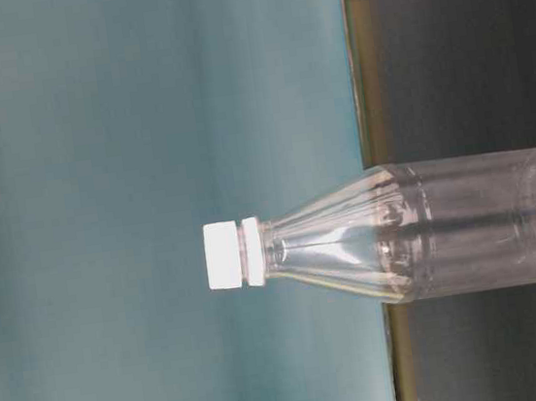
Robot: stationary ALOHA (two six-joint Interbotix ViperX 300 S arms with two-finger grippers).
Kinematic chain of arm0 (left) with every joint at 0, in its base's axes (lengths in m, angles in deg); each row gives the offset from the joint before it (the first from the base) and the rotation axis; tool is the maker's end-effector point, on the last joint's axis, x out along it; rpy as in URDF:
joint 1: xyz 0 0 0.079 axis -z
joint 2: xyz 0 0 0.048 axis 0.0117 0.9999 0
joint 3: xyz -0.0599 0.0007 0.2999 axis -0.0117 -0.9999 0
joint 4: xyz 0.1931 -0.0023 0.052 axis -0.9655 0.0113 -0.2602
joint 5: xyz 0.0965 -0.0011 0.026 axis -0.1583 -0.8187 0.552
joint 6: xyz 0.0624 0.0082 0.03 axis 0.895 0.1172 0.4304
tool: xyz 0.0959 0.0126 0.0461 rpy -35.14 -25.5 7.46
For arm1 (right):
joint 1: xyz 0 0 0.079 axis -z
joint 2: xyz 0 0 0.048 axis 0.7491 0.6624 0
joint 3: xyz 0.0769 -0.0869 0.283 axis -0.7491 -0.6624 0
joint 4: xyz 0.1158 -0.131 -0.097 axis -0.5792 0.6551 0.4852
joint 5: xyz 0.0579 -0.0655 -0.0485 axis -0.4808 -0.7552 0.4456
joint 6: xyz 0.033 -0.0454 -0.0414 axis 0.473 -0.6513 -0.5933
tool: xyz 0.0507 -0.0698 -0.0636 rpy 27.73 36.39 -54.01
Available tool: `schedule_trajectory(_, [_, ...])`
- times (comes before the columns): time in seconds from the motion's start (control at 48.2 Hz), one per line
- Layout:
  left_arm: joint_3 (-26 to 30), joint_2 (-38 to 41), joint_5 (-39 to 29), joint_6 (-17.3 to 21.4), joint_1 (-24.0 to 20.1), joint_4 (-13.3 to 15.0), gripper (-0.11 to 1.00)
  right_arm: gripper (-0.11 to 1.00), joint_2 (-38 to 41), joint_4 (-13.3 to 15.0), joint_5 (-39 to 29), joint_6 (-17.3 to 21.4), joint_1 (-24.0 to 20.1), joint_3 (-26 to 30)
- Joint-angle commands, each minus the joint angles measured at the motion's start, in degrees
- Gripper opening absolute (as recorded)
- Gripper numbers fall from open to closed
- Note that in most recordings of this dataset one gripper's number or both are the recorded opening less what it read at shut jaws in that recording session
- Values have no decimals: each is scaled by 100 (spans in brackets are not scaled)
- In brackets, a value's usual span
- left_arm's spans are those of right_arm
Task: Open the bottle cap by holding the bottle with the left arm and twisting the cap with the right arm.
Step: 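Move the left gripper to the clear bottle body and close around it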
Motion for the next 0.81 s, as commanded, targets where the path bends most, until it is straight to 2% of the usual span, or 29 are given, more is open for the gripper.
schedule_trajectory(0.0, [211,105,18,44,-62,-246,14,3,79,-18,35,-9,105,88])
schedule_trajectory(0.062, [334,220,26,70,-70,-246,18,9,79,-53,-26,0,105,88])
schedule_trajectory(0.104, [404,290,44,79,-70,-246,14,12,79,-70,-105,0,105,97])
schedule_trajectory(0.145, [492,413,44,79,-79,-246,10,8,79,-79,-176,0,105,97])
schedule_trajectory(0.228, [633,598,79,79,-105,-246,10,4,79,-79,-272,0,105,105])
schedule_trajectory(0.457, [905,1248,686,88,-141,-246,13,3,79,-79,-308,0,105,114])
schedule_trajectory(0.519, [958,1468,896,88,-149,-246,20,3,79,-79,-308,0,105,114])
schedule_trajectory(0.581, [1046,1740,1107,88,-149,-246,32,3,79,-79,-316,0,105,114])
schedule_trajectory(0.727, [1362,2391,1529,44,-149,-246,76,3,79,-79,-325,0,105,123])
schedule_trajectory(0.789, [1556,2760,1714,18,-149,-246,91,3,79,-88,-325,9,105,132])
